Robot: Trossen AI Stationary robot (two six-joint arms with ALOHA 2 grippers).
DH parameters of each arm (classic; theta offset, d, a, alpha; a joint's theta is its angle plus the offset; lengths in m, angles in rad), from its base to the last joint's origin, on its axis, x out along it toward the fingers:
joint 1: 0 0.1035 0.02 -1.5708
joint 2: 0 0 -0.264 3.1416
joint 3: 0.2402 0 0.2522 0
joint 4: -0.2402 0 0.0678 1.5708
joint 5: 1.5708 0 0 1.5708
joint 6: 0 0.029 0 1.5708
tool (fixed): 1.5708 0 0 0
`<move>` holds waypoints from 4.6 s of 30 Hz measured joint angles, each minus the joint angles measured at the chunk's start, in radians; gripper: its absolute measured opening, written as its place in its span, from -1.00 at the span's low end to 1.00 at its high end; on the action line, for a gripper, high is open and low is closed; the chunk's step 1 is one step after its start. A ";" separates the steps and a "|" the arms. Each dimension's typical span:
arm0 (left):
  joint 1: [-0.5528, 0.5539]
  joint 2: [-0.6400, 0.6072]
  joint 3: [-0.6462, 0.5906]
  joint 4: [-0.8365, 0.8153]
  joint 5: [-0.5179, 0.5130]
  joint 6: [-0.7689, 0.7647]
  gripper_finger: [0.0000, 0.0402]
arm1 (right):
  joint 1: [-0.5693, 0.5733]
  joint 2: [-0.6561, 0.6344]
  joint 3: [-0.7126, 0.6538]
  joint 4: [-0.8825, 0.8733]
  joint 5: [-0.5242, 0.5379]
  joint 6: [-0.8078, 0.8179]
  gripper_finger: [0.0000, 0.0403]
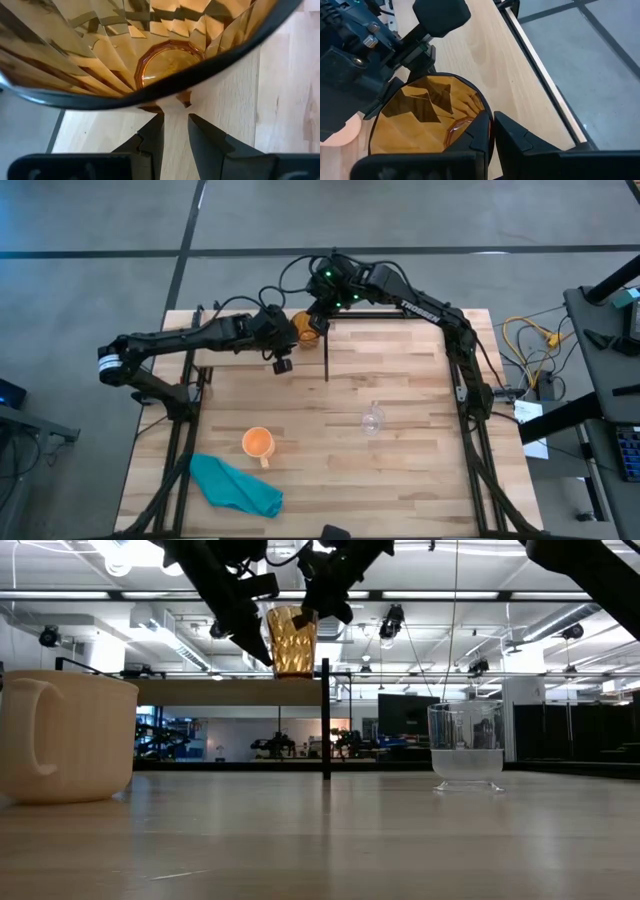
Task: Stack small to large cups/mugs on shelf
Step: Put the brown glass on the shelf, then put the orange mug on the shelf
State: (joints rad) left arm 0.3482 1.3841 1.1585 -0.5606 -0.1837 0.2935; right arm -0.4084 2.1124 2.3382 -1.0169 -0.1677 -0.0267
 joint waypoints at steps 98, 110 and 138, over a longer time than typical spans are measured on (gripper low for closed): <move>0.001 -0.294 0.019 0.047 -0.007 0.001 -0.63 | -0.002 -0.001 0.003 0.074 0.011 0.104 -0.47; -0.032 -0.405 0.024 -0.133 0.044 -0.111 -0.63 | 0.053 -0.143 0.018 -0.319 -0.098 0.134 -0.56; -0.358 -0.307 0.002 -0.558 0.308 -0.460 -0.63 | 0.380 -0.225 -0.003 -0.554 -0.093 0.262 -0.61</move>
State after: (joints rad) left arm -0.0095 1.0776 1.1602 -1.1184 0.1247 -0.1663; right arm -0.0280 1.8877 2.3356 -1.5708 -0.2611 0.2352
